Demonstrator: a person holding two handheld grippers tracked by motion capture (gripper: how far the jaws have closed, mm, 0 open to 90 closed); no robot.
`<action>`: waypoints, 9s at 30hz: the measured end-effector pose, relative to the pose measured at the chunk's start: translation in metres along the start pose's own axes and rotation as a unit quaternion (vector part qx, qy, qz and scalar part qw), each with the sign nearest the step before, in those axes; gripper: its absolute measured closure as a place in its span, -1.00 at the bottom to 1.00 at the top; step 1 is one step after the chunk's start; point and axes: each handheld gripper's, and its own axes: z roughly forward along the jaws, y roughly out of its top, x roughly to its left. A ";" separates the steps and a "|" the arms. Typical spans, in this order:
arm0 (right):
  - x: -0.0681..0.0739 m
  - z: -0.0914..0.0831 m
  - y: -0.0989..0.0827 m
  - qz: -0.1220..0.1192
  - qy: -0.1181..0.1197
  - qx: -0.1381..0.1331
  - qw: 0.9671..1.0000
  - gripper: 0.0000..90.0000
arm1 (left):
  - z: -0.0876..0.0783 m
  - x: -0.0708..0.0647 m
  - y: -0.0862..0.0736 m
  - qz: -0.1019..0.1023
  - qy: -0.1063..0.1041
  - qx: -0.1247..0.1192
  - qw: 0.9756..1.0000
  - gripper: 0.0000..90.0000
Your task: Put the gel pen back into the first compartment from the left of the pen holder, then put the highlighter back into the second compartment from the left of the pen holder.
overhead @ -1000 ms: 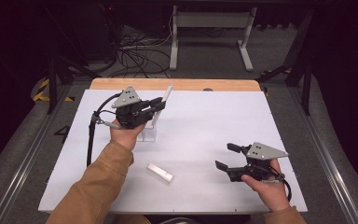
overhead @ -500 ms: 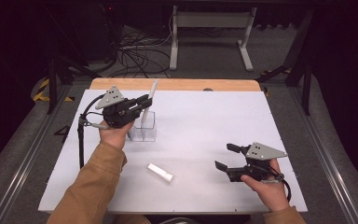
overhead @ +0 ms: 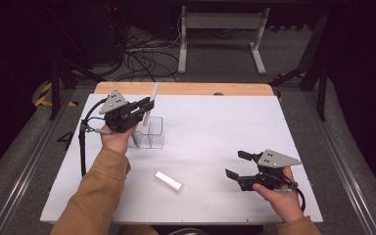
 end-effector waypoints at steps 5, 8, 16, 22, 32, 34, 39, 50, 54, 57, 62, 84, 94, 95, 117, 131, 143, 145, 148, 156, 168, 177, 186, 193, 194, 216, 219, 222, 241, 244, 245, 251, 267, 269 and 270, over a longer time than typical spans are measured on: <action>-0.001 0.000 0.000 0.000 -0.001 -0.001 1.000 -0.54 | 0.001 0.005 -0.004 -0.007 0.013 0.004 1.000 0.74; -0.001 0.000 0.000 0.001 0.000 0.000 1.000 -0.54 | 0.001 0.006 -0.005 -0.005 0.018 0.007 1.000 0.74; -0.001 0.000 0.000 0.002 -0.001 0.000 1.000 -0.54 | 0.002 0.005 -0.008 0.009 0.029 0.002 1.000 0.74; -0.001 0.000 0.000 0.002 0.000 0.000 1.000 -0.54 | 0.003 0.007 -0.012 0.003 0.027 0.019 0.999 0.74; 0.000 -0.001 0.000 0.001 0.000 -0.001 1.000 -0.54 | 0.008 0.009 -0.023 0.010 0.024 0.047 0.999 0.74; -0.001 -0.001 -0.001 0.002 -0.001 -0.001 1.000 -0.54 | 0.009 0.009 -0.025 0.012 0.025 0.051 0.998 0.74; 0.000 -0.002 0.000 0.000 0.000 -0.001 1.000 -0.54 | 0.008 0.011 -0.028 0.011 0.024 0.066 0.997 0.74; 0.000 -0.001 -0.001 0.001 0.001 0.001 1.000 -0.54 | 0.006 0.011 -0.034 0.003 0.019 0.086 0.996 0.73; 0.000 -0.001 0.000 0.001 0.000 0.000 1.000 -0.54 | 0.007 0.011 -0.036 0.005 0.017 0.095 0.995 0.73; 0.000 -0.001 0.000 0.000 0.001 -0.001 1.000 -0.54 | 0.007 0.012 -0.037 0.004 0.017 0.099 0.995 0.73; 0.000 -0.001 0.000 0.000 0.000 -0.001 1.000 -0.54 | 0.006 0.012 -0.038 0.004 0.017 0.105 0.994 0.73; -0.001 -0.001 0.000 0.000 -0.001 -0.001 1.000 -0.55 | -0.030 -0.010 -0.013 0.008 -0.038 0.065 0.997 -0.64; -0.001 -0.002 0.001 0.001 -0.001 -0.005 1.000 -0.55 | -0.035 -0.012 -0.010 0.002 -0.054 0.081 0.995 -0.75; -0.001 -0.002 0.001 0.001 -0.001 -0.005 1.000 -0.55 | -0.036 -0.012 -0.010 0.005 -0.056 0.085 0.995 -0.75; -0.002 -0.004 0.001 0.013 -0.022 -0.008 1.000 -0.80 | -0.044 -0.022 -0.001 0.032 -0.168 0.109 0.979 -0.78; -0.002 -0.010 0.004 -0.007 -0.021 -0.006 1.000 -0.83 | -0.040 -0.033 0.003 0.062 -0.198 0.140 0.968 -0.72; 0.000 -0.010 0.004 -0.010 0.002 -0.002 1.000 -0.59 | -0.034 -0.046 0.005 0.105 -0.219 0.173 0.954 -0.61; 0.000 -0.011 0.004 -0.008 0.005 -0.003 1.000 -0.58 | -0.032 -0.049 0.005 0.113 -0.222 0.181 0.951 -0.61; 0.000 -0.011 0.004 -0.005 0.008 -0.001 1.000 -0.56 | -0.029 -0.053 0.004 0.124 -0.229 0.191 0.947 -0.61; 0.000 -0.010 0.004 -0.006 0.020 0.007 1.000 -0.50 | -0.019 -0.064 0.001 0.151 -0.246 0.233 0.928 -0.60; 0.000 -0.010 0.004 -0.004 0.024 0.008 1.000 -0.50 | 0.004 -0.079 -0.012 0.178 -0.286 0.304 0.891 -0.49; 0.001 -0.010 0.004 -0.005 0.026 0.008 1.000 -0.50 | 0.014 -0.088 -0.020 0.201 -0.300 0.340 0.868 -0.43; 0.000 -0.010 0.004 -0.006 0.026 0.010 1.000 -0.50 | 0.024 -0.096 -0.032 0.219 -0.307 0.375 0.847 -0.38; 0.000 -0.010 0.003 -0.006 0.026 0.011 1.000 -0.50 | 0.032 -0.100 -0.041 0.221 -0.318 0.402 0.830 -0.32; 0.000 -0.010 0.003 -0.006 0.026 0.011 1.000 -0.50 | 0.033 -0.101 -0.042 0.221 -0.319 0.405 0.828 -0.31; 0.001 -0.009 0.003 -0.007 0.028 0.013 0.999 -0.50 | 0.046 -0.114 -0.068 0.255 -0.329 0.441 0.795 0.18; 0.001 -0.009 0.003 -0.007 0.030 0.012 0.999 -0.51 | 0.046 -0.115 -0.069 0.261 -0.328 0.444 0.792 0.21; 0.001 -0.008 0.003 -0.008 0.031 0.013 0.999 -0.51 | 0.047 -0.115 -0.070 0.265 -0.331 0.445 0.789 0.21; 0.002 -0.007 0.002 -0.007 0.038 0.014 0.999 -0.51 | 0.047 -0.120 -0.075 0.316 -0.338 0.443 0.768 0.48; 0.002 -0.007 0.002 -0.007 0.038 0.014 0.999 -0.51 | 0.046 -0.121 -0.075 0.326 -0.341 0.439 0.765 0.50; 0.002 -0.007 0.002 -0.007 0.038 0.014 0.999 -0.51 | 0.046 -0.122 -0.075 0.328 -0.340 0.440 0.764 0.50; 0.002 -0.007 0.002 -0.006 0.039 0.014 0.999 -0.51 | 0.044 -0.124 -0.073 0.341 -0.340 0.442 0.757 0.51; 0.001 -0.007 0.002 -0.005 0.037 0.012 0.999 -0.51 | 0.025 -0.114 -0.037 0.299 -0.348 0.362 0.811 0.52; 0.002 -0.007 0.002 -0.006 0.037 0.012 0.999 -0.51 | 0.024 -0.113 -0.034 0.298 -0.349 0.355 0.814 0.52; 0.001 -0.007 0.002 -0.006 0.037 0.012 0.999 -0.51 | 0.023 -0.113 -0.033 0.299 -0.347 0.351 0.817 0.52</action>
